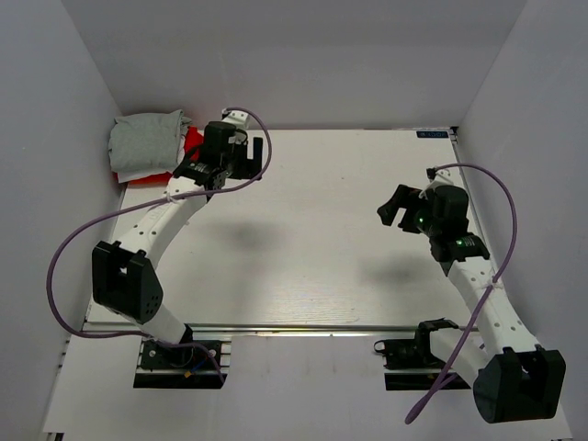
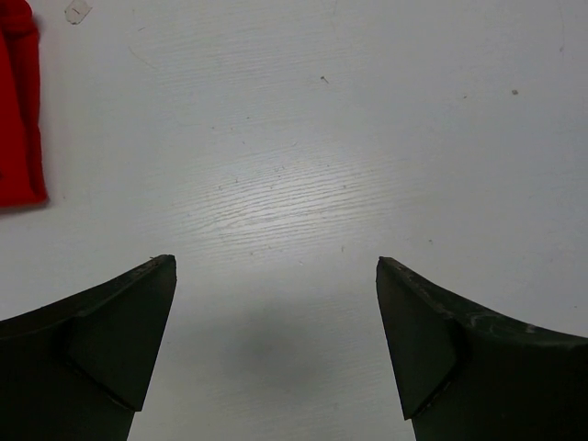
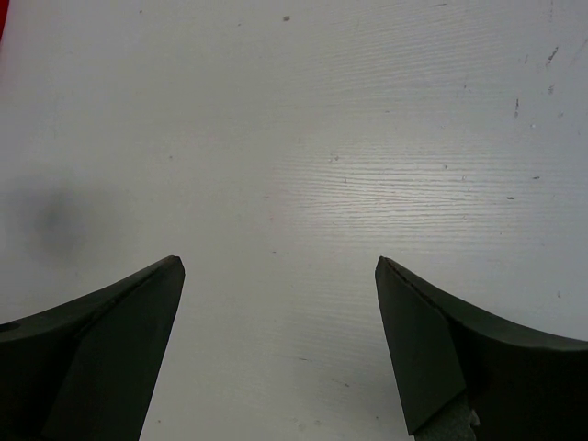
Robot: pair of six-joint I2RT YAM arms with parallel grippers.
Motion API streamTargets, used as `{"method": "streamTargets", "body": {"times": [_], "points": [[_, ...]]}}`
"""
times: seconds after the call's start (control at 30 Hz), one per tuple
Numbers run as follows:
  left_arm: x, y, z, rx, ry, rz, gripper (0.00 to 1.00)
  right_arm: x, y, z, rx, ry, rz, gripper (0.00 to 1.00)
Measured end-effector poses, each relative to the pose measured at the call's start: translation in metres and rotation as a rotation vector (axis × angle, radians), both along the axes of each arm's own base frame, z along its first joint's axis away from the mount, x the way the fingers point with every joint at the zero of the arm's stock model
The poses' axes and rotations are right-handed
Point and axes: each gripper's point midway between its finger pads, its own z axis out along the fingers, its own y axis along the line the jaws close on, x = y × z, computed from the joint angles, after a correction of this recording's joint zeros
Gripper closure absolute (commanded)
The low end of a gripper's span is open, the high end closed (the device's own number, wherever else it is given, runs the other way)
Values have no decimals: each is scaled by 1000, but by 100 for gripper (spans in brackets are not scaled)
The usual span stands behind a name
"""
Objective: Fold and stack the t-shirts
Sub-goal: Put the neatly folded tshirt into the corner of the board with the left arm
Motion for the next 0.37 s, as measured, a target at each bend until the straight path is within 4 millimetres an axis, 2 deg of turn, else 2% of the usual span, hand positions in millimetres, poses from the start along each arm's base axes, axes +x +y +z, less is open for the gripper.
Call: {"method": "streamTargets", "body": {"times": [0.37], "points": [[-13, -14, -8, 37, 17, -3, 0, -6, 3, 4, 20, -23, 13, 10]]}}
